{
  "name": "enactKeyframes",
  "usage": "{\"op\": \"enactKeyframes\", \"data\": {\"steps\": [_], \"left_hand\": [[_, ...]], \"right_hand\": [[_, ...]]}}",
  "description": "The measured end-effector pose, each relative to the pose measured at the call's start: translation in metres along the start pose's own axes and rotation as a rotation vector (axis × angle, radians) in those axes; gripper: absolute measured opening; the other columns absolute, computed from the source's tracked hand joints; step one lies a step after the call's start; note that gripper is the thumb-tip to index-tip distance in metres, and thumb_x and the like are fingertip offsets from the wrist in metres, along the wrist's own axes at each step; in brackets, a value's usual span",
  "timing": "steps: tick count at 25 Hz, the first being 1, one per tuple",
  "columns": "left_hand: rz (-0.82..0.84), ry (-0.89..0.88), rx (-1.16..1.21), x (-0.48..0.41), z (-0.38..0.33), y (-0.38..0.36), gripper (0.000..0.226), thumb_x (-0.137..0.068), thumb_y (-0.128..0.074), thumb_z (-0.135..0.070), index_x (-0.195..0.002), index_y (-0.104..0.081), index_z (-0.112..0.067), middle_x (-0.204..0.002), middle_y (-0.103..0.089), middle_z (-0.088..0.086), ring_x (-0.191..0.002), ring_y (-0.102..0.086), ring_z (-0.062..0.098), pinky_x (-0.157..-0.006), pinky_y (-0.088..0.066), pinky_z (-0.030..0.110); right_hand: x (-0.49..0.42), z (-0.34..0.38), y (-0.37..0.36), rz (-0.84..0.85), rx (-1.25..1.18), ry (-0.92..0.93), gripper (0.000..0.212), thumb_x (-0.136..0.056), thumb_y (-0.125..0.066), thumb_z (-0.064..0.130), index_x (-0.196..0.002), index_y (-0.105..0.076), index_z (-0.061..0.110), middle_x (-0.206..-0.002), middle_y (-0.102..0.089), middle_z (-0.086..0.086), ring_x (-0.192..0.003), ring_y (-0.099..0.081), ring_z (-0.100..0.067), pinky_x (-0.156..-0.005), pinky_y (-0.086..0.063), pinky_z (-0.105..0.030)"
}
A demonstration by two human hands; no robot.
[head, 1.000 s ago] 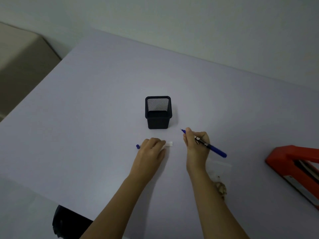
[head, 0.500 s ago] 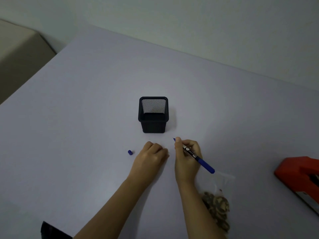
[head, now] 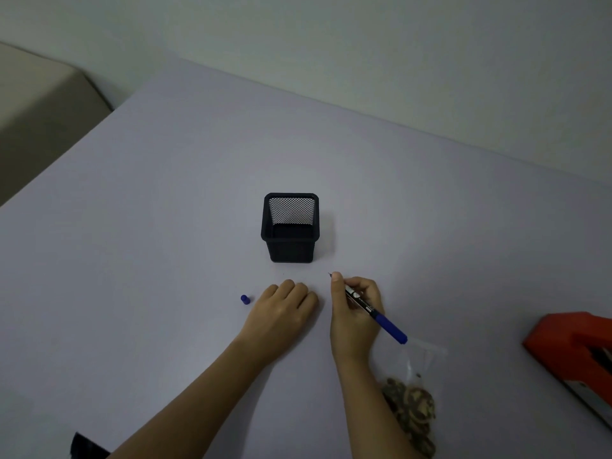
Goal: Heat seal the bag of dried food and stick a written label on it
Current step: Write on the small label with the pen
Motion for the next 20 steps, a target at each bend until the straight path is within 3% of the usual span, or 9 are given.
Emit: {"op": "enactKeyframes", "data": {"steps": [10,14,16,20], "left_hand": [[-0.023,0.006,0.093,0.003,0.000,-0.005,0.027,-0.067,-0.077,-0.016,-0.091,-0.066,-0.011,-0.081,-0.065,0.005,-0.069,-0.058,0.018,-0.060,-0.052,0.027],[-0.011,0.014,0.139,0.007,-0.001,-0.003,0.019,-0.086,-0.055,-0.021,-0.096,-0.067,-0.010,-0.086,-0.066,0.004,-0.075,-0.059,0.018,-0.066,-0.052,0.026],[0.000,0.111,0.228,0.008,0.002,-0.002,0.026,-0.091,-0.046,-0.024,-0.097,-0.068,-0.012,-0.089,-0.065,0.002,-0.080,-0.057,0.015,-0.072,-0.047,0.022],[-0.018,0.349,0.485,0.012,0.011,-0.004,0.021,-0.090,-0.051,-0.021,-0.098,-0.068,-0.014,-0.094,-0.063,0.001,-0.087,-0.049,0.009,-0.081,-0.036,0.013]], "right_hand": [[-0.002,-0.001,0.000,0.004,0.014,0.015,0.015,-0.079,-0.071,0.022,-0.074,-0.058,0.024,-0.068,-0.063,0.006,-0.059,-0.060,-0.006,-0.056,-0.051,-0.018],[-0.002,-0.002,-0.001,0.014,0.015,0.016,0.014,-0.079,-0.071,0.022,-0.075,-0.058,0.023,-0.069,-0.064,0.004,-0.059,-0.060,-0.006,-0.056,-0.051,-0.018],[-0.002,-0.002,0.000,0.027,0.015,0.019,0.015,-0.079,-0.072,0.021,-0.075,-0.058,0.023,-0.069,-0.064,0.004,-0.060,-0.060,-0.006,-0.057,-0.052,-0.018],[0.003,-0.002,-0.004,0.081,0.051,0.101,0.015,-0.077,-0.074,0.013,-0.076,-0.059,0.012,-0.071,-0.066,-0.002,-0.062,-0.064,-0.010,-0.057,-0.053,-0.019]]}}
Point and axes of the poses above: each hand's wrist, its own x-axis away from the middle knuckle, its own y-axis out of the back of the hand, z = x × y, the point moved 4 cm from there along -x, towards the middle knuckle
